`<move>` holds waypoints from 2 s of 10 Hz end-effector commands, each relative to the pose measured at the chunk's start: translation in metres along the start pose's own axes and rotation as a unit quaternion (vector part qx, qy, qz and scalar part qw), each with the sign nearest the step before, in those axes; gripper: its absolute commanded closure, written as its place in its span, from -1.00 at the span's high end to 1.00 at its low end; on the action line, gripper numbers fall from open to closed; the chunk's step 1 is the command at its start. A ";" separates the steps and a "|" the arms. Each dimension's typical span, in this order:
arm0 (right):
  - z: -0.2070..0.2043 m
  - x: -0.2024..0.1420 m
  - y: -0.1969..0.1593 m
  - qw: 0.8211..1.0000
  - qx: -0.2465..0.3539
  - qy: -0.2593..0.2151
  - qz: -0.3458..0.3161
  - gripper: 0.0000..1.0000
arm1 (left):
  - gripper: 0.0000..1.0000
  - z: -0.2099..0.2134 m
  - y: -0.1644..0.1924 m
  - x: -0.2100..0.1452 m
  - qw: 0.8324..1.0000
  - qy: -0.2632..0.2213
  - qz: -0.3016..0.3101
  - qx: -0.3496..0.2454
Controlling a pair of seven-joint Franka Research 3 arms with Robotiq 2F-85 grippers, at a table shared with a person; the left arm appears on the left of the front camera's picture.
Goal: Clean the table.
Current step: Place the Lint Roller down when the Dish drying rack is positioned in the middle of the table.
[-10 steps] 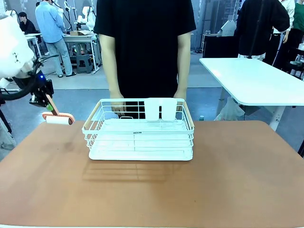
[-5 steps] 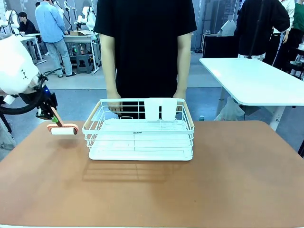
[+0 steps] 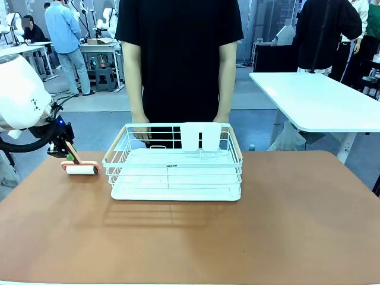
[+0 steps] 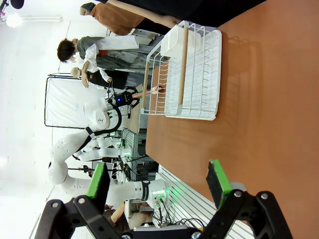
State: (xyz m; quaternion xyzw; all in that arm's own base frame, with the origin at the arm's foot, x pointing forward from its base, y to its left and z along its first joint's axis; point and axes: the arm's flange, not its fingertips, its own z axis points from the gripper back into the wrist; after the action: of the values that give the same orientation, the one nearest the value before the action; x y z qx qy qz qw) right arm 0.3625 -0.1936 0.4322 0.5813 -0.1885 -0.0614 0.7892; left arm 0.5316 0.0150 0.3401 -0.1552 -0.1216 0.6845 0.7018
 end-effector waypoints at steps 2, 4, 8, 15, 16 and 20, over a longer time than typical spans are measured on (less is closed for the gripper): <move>0.001 0.001 0.004 1.000 0.009 -0.002 0.004 1.00 | 1.00 0.013 0.013 -0.001 1.000 0.001 -0.007 -0.005; 0.001 0.001 0.004 1.000 0.009 -0.002 0.004 1.00 | 0.78 0.044 0.016 -0.007 1.000 -0.027 0.012 0.000; 0.001 0.001 0.004 1.000 0.009 -0.002 0.004 1.00 | 1.00 0.120 0.032 -0.022 0.996 -0.025 -0.022 0.084; 0.001 0.001 0.004 1.000 0.009 -0.002 0.004 1.00 | 1.00 0.129 0.033 -0.024 0.996 -0.027 -0.024 0.076; 0.001 0.001 0.004 1.000 0.009 -0.002 0.004 1.00 | 1.00 0.129 0.033 -0.024 0.996 -0.027 -0.024 0.076; 0.001 0.001 0.004 1.000 0.009 -0.002 0.004 1.00 | 1.00 0.129 0.033 -0.024 0.996 -0.027 -0.024 0.076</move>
State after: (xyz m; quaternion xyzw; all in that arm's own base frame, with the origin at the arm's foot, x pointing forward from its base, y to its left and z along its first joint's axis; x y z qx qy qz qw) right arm 0.3625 -0.1936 0.4323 0.5813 -0.1885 -0.0613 0.7892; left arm 0.4525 -0.0029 0.4449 -0.0769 -0.0889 0.6788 0.7248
